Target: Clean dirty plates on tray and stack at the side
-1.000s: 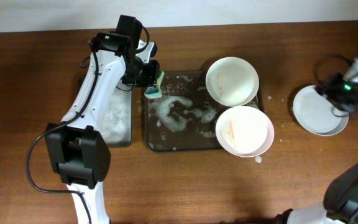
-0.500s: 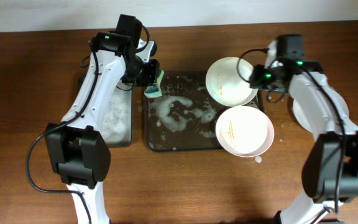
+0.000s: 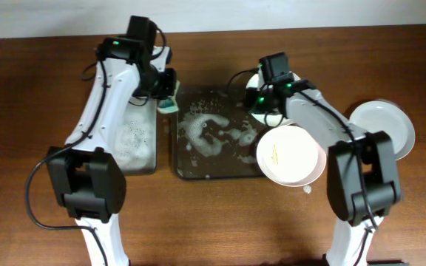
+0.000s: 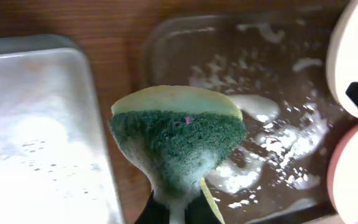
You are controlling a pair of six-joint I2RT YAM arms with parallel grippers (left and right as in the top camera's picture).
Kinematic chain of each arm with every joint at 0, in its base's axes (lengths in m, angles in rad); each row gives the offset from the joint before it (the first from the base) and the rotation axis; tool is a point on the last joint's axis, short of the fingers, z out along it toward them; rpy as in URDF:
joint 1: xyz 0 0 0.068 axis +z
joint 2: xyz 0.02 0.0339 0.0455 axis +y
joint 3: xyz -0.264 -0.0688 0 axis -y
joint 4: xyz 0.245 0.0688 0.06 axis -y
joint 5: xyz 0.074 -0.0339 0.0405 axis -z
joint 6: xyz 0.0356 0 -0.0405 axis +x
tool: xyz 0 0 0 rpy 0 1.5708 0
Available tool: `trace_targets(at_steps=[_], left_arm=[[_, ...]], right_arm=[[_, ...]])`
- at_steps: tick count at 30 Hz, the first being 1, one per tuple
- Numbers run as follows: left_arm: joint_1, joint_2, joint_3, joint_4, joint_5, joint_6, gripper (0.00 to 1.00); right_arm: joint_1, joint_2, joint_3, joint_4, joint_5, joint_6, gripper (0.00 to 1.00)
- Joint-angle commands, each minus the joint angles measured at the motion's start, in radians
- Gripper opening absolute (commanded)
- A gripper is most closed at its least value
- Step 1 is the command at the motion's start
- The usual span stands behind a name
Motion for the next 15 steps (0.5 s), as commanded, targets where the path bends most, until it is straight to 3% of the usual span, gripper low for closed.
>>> trace_targets(at_steps=[1, 8, 15], left_arm=[[0.033, -0.028, 0.018, -0.002, -0.018, 0.005, 0.01], [0.034, -0.028, 0.018, -0.008, -0.018, 0.005, 0.01], [0.034, -0.028, 0.018, -0.009, -0.018, 0.005, 0.01]], right_arm=[[0.016, 0.057, 0.006, 0.023, 0.025, 0.019, 0.50], [0.033, 0.088, 0.006, 0.029, -0.047, 0.018, 0.47], [0.154, 0.088, 0.006, 0.047, -0.085, 0.018, 0.46]])
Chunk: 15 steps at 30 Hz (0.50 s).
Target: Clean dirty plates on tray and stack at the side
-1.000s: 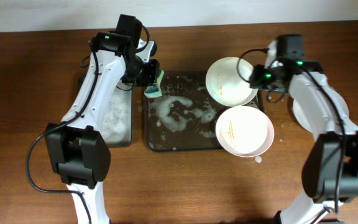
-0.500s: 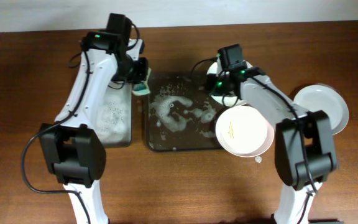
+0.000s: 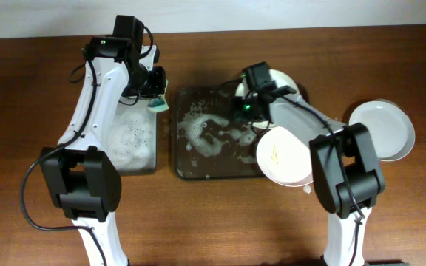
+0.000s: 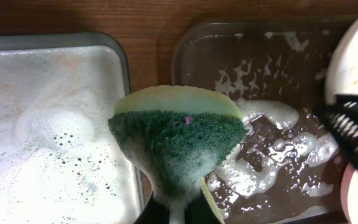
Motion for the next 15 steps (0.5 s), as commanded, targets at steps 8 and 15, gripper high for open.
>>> trace_targets(at_steps=[8, 15], left_arm=[[0.000, -0.028, 0.018, -0.001, -0.005, 0.005, 0.01], [0.000, -0.028, 0.018, -0.001, -0.005, 0.005, 0.01]], right_arm=[[0.175, 0.009, 0.058, -0.013, -0.087, 0.013, 0.46], [0.086, -0.053, 0.296, -0.330, -0.042, 0.015, 0.46]])
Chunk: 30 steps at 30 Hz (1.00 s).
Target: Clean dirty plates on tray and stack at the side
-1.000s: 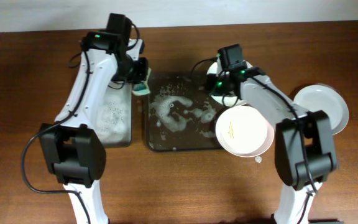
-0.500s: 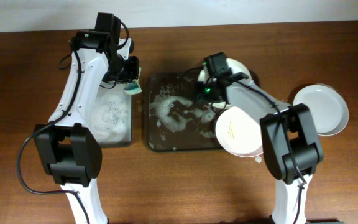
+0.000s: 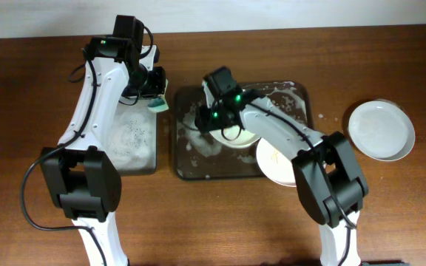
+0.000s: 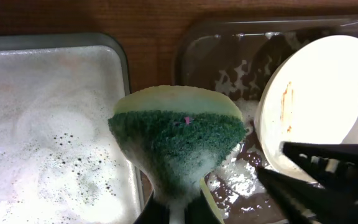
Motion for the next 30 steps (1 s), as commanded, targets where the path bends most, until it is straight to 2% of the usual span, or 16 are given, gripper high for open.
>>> trace_targets(at_steps=[1, 4, 7, 11, 19, 24, 30], left_arm=[[0.000, -0.028, 0.018, 0.000, -0.005, 0.005, 0.01], [0.000, -0.028, 0.018, 0.000, -0.005, 0.005, 0.01], [0.000, -0.028, 0.018, -0.001, -0.005, 0.005, 0.01], [0.000, -0.028, 0.018, -0.001, -0.004, 0.005, 0.01], [-0.001, -0.028, 0.018, -0.001, -0.004, 0.005, 0.01], [-0.001, -0.028, 0.018, -0.001, -0.004, 0.005, 0.01], [-0.001, -0.028, 0.018, -0.001, -0.004, 0.005, 0.01]], right_arm=[[-0.088, -0.059, 0.141, -0.151, 0.038, 0.012, 0.46], [-0.164, -0.068, 0.220, -0.350, 0.103, 0.095, 0.46], [-0.256, -0.067, 0.221, -0.497, 0.132, 0.166, 0.46], [-0.336, -0.066, 0.150, -0.551, 0.172, 0.163, 0.46], [-0.398, -0.065, -0.062, -0.467, 0.170, 0.081, 0.46], [-0.398, -0.065, -0.167, -0.313, 0.171, 0.081, 0.45], [-0.397, -0.065, -0.188, -0.142, 0.167, 0.078, 0.46]])
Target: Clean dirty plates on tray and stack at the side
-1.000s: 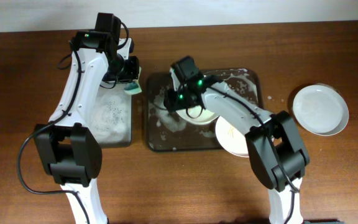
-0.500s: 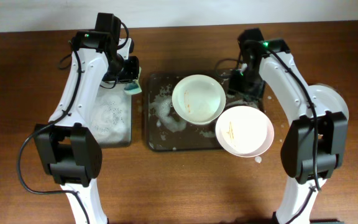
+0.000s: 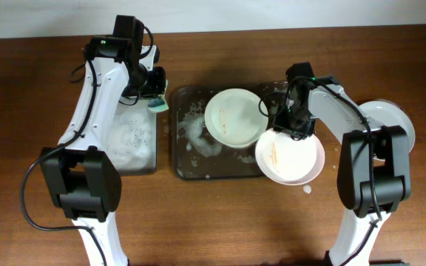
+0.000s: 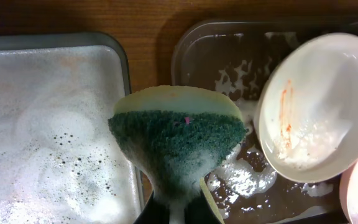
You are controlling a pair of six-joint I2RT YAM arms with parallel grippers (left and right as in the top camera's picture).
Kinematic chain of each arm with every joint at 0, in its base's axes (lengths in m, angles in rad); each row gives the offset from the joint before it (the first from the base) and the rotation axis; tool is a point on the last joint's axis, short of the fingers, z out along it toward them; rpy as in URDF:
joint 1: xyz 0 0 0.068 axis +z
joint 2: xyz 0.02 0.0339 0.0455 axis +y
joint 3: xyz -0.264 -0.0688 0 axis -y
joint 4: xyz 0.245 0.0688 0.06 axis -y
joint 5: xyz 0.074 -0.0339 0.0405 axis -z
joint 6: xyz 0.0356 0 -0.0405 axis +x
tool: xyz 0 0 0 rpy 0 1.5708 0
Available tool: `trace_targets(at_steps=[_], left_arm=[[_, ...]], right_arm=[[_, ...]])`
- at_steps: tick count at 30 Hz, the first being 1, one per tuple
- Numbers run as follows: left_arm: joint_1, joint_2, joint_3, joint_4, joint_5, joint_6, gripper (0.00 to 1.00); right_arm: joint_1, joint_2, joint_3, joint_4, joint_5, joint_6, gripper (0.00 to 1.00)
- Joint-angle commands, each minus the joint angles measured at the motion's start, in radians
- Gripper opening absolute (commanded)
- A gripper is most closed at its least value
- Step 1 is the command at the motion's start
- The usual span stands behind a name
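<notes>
My left gripper [image 4: 171, 214] is shut on a yellow-and-green sponge [image 4: 176, 140], held over the gap between the two trays. A white plate [image 3: 235, 118] with orange smears and foam lies in the dark wet tray [image 3: 177, 171]. It shows again in the left wrist view as the plate [image 4: 319, 106]. A second plate [image 3: 290, 157] with an orange mark rests on the tray's front right corner. My right gripper [image 3: 287, 118] sits between the two plates, by the first plate's right rim. Its jaws are too small to read.
A grey tray of soapy water [image 4: 127, 93] stands left of the dark tray. A clean white plate [image 3: 394, 129] lies on the table at the far right, partly behind my right arm. Foam patches cover the dark tray's floor.
The right arm was stretched over the tray's middle with the smeared plate under it; now it is back at the tray's right side and the plate lies uncovered. The left gripper and sponge are unchanged.
First the sponge hung over the dark tray's left edge, and my right gripper was at a plate at the tray's back right. Then the sponge was slightly further left. Later that plate was in mid-tray beneath the right arm, and now lies there free.
</notes>
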Motion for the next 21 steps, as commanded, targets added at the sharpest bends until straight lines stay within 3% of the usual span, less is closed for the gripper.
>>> trace_targets(at_steps=[1, 8, 12, 21], left_arm=[[-0.001, -0.028, 0.018, 0.000, -0.004, 0.005, 0.01], [-0.001, -0.028, 0.018, -0.002, -0.004, 0.005, 0.01], [-0.001, -0.028, 0.018, -0.001, -0.004, 0.005, 0.01], [-0.001, -0.028, 0.018, -0.002, -0.004, 0.005, 0.01]], right_arm=[[-0.002, -0.012, -0.006, 0.079, 0.008, -0.010, 0.46], [-0.001, -0.012, -0.005, 0.174, -0.003, -0.011, 0.46], [-0.001, -0.013, 0.035, 0.213, -0.147, -0.123, 0.47], [0.038, -0.013, 0.172, 0.213, -0.172, -0.171, 0.57]])
